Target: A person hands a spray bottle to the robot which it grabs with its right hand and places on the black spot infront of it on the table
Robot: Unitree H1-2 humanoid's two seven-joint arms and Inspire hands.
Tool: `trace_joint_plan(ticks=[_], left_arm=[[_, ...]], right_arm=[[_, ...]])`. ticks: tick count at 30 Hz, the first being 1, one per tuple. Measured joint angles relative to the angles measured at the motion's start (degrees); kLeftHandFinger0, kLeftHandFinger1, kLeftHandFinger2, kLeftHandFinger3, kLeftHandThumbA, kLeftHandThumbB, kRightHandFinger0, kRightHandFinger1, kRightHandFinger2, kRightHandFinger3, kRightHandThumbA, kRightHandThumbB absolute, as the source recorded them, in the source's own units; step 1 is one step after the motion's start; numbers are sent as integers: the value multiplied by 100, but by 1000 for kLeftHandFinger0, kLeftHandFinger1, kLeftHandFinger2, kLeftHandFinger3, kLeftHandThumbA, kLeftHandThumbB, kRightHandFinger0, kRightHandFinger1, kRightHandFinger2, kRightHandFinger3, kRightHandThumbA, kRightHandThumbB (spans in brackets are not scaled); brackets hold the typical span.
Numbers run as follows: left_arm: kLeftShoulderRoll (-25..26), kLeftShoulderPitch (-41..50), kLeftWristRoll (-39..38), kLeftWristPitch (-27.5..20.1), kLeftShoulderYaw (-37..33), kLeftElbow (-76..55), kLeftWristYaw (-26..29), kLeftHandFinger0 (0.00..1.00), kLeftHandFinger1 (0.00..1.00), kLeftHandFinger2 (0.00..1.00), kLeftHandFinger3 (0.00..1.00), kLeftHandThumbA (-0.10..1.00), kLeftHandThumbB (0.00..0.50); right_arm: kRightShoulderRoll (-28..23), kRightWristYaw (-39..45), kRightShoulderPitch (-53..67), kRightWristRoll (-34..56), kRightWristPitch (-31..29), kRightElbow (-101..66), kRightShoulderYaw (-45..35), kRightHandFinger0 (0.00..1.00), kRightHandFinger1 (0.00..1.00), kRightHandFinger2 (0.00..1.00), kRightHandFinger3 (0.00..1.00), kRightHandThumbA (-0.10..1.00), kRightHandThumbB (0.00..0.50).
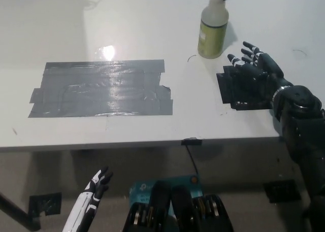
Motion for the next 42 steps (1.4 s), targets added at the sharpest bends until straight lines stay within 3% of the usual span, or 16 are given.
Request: trace_joint_plan(ticks=[5, 13, 16, 20, 21, 24, 26, 29, 30, 32, 36, 41, 42], left_arm=[[0, 0, 1, 7, -5, -2, 0, 1000, 1000, 968, 1000, 1000, 6], [-12, 4, 1, 11, -19, 6, 2, 1000, 1000, 1000, 1000, 1000, 53], [-21, 4, 1, 15, -23, 18, 4, 1000, 1000, 1000, 1000, 1000, 45], [-24, -7, 0, 18, -22, 31, 4, 1000, 1000, 1000, 1000, 1000, 27], [-24, -11, 0, 19, -21, 37, 4, 1000, 1000, 1000, 1000, 1000, 26], [-23, -10, -1, 21, -21, 48, 4, 1000, 1000, 1000, 1000, 1000, 33], [-24, -14, -1, 22, -21, 52, 4, 1000, 1000, 1000, 1000, 1000, 10], [-27, -17, -2, 23, -19, 61, 4, 1000, 1000, 1000, 1000, 1000, 10], [-27, -18, -3, 23, -17, 62, 4, 1000, 1000, 1000, 1000, 1000, 25], [-28, -19, -7, 23, -16, 64, 3, 1000, 1000, 1000, 1000, 1000, 19], [-29, -20, -46, 21, 3, 64, 3, 1000, 1000, 1000, 1000, 1000, 23], [-31, -48, -84, 18, 16, 63, 3, 1000, 1000, 1000, 1000, 1000, 24], [-31, -52, -99, 17, 26, 63, 3, 1000, 1000, 1000, 1000, 1000, 15]], right_arm=[[-19, 137, 443, 32, 160, -1097, 6, 1000, 1000, 1000, 1000, 677, 500], [-19, 197, 1411, 46, 371, -2489, 13, 1000, 1000, 1000, 1000, 890, 498], [-20, 213, 2173, 52, 465, -3291, 17, 1000, 1000, 1000, 1000, 988, 500], [-24, 221, 2799, 53, 502, -3999, 21, 1000, 1000, 1000, 1000, 950, 500], [-25, 224, 3065, 53, 513, -4290, 26, 1000, 1000, 1000, 1000, 947, 480], [-24, 226, 3494, 55, 517, -4789, 47, 1000, 1000, 1000, 1000, 965, 500], [-24, 226, 3733, 53, 518, -5047, 67, 1000, 1000, 1000, 1000, 934, 439], [-16, 228, 4375, 49, 505, -5756, 180, 1000, 1000, 1000, 1000, 934, 404], [-12, 232, 4615, 47, 490, -6014, 250, 1000, 1000, 1000, 1000, 993, 453], [3, 240, 4948, 34, 446, -6329, 366, 1000, 1000, 1000, 1000, 991, 455], [100, 246, 5771, -67, 130, -7025, 733, 1000, 1000, 1000, 1000, 942, 406], [265, 240, 6021, -200, -349, -6805, 972, 1000, 1000, 1000, 1000, 959, 442], [265, 241, 6007, -214, -420, -6717, 991, 1000, 1000, 1000, 1000, 960, 409]])
